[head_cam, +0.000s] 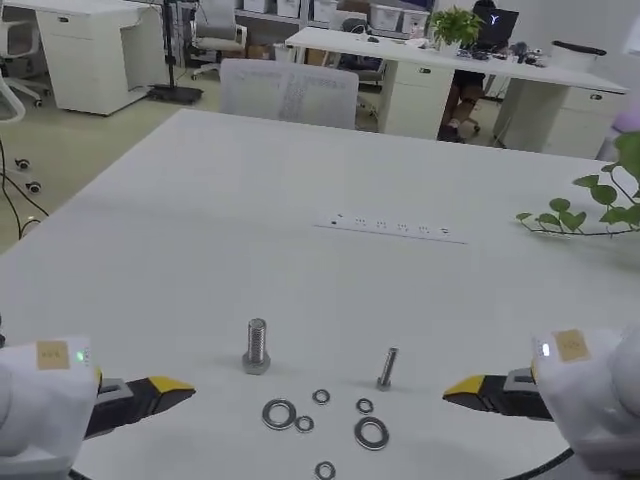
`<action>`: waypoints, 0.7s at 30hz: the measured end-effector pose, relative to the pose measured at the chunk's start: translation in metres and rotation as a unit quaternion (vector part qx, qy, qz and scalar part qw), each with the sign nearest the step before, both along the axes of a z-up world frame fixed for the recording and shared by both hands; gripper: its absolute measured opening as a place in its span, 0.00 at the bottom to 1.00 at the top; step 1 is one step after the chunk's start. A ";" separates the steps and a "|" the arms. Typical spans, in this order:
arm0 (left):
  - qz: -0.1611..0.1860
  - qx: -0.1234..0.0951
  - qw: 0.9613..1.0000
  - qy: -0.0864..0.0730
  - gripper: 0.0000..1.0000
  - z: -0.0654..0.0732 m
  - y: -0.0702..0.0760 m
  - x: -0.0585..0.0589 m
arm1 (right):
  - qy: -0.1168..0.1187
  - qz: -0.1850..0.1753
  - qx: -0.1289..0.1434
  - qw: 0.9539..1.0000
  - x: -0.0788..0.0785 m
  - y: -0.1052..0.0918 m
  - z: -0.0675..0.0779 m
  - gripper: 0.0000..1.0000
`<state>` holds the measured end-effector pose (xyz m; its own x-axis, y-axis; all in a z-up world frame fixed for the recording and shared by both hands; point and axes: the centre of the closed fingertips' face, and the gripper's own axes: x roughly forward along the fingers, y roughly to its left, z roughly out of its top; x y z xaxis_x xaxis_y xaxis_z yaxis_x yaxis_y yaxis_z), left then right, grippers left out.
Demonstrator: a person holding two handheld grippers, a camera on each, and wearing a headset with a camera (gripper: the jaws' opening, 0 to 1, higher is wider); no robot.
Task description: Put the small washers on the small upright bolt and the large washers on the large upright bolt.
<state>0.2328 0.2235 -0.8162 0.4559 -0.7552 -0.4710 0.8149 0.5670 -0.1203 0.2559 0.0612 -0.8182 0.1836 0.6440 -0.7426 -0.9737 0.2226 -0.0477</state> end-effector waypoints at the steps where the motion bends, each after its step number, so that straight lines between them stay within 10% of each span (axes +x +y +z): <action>1: 0.000 0.000 1.000 0.000 0.88 0.000 0.000 0.000 | 0.001 0.004 -0.002 1.000 0.000 0.001 0.000 0.72; 21: 0.004 -0.002 1.000 -0.006 0.87 0.003 -0.002 0.001 | 0.012 0.084 -0.059 0.995 -0.001 0.038 -0.004 0.59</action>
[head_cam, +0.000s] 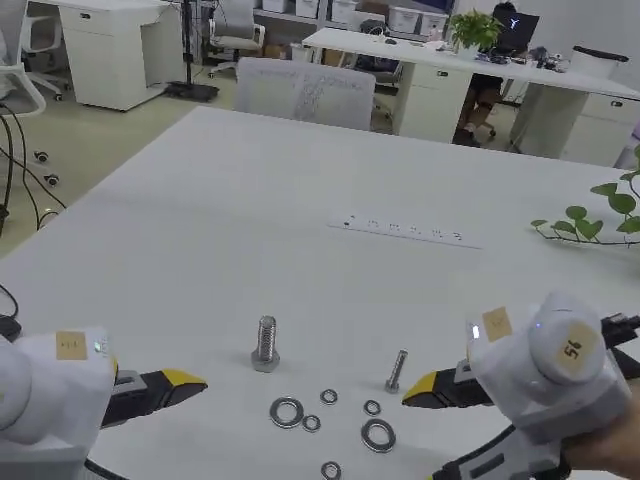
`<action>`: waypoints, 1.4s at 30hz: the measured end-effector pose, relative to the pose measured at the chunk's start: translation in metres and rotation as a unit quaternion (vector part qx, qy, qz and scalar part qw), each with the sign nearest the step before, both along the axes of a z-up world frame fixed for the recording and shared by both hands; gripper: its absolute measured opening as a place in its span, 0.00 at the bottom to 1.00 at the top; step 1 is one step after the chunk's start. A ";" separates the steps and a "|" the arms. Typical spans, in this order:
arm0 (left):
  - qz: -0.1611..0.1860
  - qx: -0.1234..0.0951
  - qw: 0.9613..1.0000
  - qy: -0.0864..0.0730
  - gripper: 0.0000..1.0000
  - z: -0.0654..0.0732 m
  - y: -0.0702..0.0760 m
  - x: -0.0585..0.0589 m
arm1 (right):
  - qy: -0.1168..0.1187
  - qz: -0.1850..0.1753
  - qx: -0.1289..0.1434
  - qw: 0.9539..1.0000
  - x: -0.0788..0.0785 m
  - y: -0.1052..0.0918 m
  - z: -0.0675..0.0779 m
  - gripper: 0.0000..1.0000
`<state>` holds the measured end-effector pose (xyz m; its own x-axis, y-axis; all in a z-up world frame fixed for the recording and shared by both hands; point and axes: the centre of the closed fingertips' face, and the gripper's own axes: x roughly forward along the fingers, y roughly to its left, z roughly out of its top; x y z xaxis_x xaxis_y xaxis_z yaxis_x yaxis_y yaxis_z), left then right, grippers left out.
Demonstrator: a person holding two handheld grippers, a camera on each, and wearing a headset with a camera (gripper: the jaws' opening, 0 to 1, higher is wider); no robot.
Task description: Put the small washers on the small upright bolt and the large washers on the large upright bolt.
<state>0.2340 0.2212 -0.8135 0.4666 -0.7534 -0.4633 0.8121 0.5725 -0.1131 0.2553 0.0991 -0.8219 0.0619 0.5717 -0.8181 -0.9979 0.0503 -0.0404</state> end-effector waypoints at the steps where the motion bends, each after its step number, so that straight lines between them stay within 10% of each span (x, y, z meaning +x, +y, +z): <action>1: 0.000 0.000 1.000 0.000 0.87 0.000 0.000 0.000 | 0.000 0.003 -0.002 1.000 0.000 0.001 0.000 0.59; 42: 0.001 -0.004 1.000 -0.007 0.85 -0.001 -0.001 0.003 | 0.019 0.104 -0.128 0.986 -0.003 0.043 -0.044 0.29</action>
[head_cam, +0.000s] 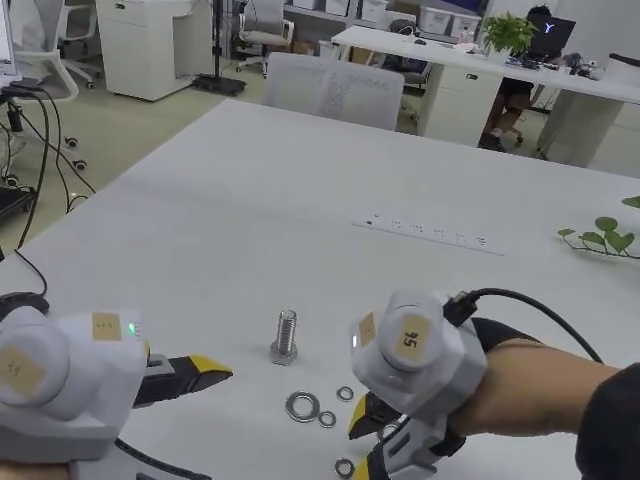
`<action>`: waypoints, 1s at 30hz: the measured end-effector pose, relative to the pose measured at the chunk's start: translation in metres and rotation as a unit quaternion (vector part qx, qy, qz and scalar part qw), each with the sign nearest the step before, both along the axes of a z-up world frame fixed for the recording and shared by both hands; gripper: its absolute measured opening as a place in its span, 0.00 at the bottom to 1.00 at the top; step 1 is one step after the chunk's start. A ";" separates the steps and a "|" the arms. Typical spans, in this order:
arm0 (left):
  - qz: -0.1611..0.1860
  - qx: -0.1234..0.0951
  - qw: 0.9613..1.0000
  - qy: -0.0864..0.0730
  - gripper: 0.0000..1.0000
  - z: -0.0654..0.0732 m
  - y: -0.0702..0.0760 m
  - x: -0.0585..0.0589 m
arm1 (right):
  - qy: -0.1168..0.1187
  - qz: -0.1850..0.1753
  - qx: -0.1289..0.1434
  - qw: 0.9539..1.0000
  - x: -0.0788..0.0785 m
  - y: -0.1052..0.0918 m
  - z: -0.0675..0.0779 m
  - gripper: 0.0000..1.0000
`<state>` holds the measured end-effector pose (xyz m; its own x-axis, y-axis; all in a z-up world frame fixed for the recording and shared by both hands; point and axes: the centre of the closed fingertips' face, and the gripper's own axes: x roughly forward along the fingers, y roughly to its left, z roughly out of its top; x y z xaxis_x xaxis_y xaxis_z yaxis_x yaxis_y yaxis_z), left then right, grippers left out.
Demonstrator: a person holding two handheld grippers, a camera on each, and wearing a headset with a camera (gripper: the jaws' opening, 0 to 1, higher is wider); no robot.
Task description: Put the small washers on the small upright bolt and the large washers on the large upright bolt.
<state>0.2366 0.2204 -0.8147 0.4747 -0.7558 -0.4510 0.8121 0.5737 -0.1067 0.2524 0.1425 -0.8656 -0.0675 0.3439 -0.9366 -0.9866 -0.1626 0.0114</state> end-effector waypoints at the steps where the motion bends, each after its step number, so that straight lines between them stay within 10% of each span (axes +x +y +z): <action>1: 0.000 0.000 1.000 0.000 0.85 0.000 0.000 0.000 | -0.001 0.001 -0.001 1.000 0.000 0.000 -0.001 0.28; 30: 0.005 -0.003 1.000 0.000 0.83 0.000 0.000 0.001 | -0.024 0.031 -0.044 0.998 0.002 0.001 -0.015 0.18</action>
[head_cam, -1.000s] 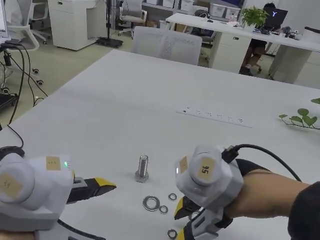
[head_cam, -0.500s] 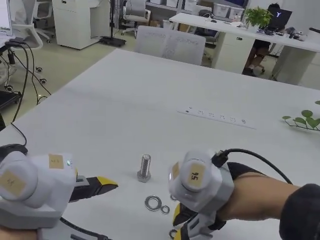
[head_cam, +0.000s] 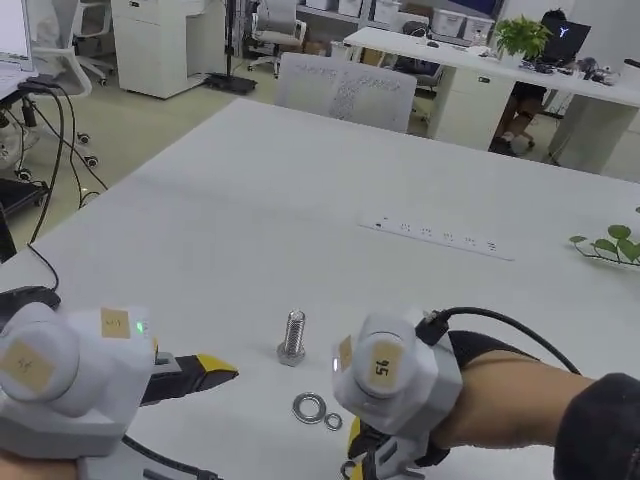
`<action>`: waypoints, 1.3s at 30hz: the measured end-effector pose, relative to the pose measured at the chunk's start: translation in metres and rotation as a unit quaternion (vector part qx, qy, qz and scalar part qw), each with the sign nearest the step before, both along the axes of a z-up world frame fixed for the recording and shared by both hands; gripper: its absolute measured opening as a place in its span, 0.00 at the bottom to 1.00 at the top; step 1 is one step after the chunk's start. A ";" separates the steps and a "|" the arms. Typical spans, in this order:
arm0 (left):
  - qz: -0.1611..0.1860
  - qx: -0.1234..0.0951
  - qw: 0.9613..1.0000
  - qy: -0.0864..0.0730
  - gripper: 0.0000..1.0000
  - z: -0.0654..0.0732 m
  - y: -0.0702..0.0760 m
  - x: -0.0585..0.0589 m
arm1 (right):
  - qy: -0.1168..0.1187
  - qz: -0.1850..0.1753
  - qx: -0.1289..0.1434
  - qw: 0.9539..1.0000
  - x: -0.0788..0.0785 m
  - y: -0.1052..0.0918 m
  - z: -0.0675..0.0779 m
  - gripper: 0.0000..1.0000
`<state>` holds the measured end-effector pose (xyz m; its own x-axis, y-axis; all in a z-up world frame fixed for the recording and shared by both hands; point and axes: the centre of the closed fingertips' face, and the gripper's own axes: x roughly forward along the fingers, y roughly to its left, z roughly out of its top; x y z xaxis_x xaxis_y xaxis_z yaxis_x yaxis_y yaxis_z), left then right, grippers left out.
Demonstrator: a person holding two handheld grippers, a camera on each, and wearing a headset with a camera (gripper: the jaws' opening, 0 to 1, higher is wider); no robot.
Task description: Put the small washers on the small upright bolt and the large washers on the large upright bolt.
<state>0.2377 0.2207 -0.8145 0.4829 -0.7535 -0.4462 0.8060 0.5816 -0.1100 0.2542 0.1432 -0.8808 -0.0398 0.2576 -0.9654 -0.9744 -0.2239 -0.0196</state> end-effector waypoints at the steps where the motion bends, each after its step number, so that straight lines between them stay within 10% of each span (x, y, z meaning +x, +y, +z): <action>1: 0.001 -0.001 1.000 0.000 0.83 0.000 0.000 0.000 | -0.001 0.003 -0.001 1.000 0.000 0.000 0.000 0.18; 39: 0.003 -0.004 1.000 -0.005 0.81 0.002 0.002 0.000 | 0.002 -0.011 -0.013 1.000 0.000 -0.003 0.003 0.13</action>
<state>0.2375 0.2225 -0.8127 0.4926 -0.7540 -0.4345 0.8032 0.5861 -0.1066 0.2540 0.1404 -0.8781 -0.0380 0.2341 -0.9715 -0.9793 -0.2019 -0.0104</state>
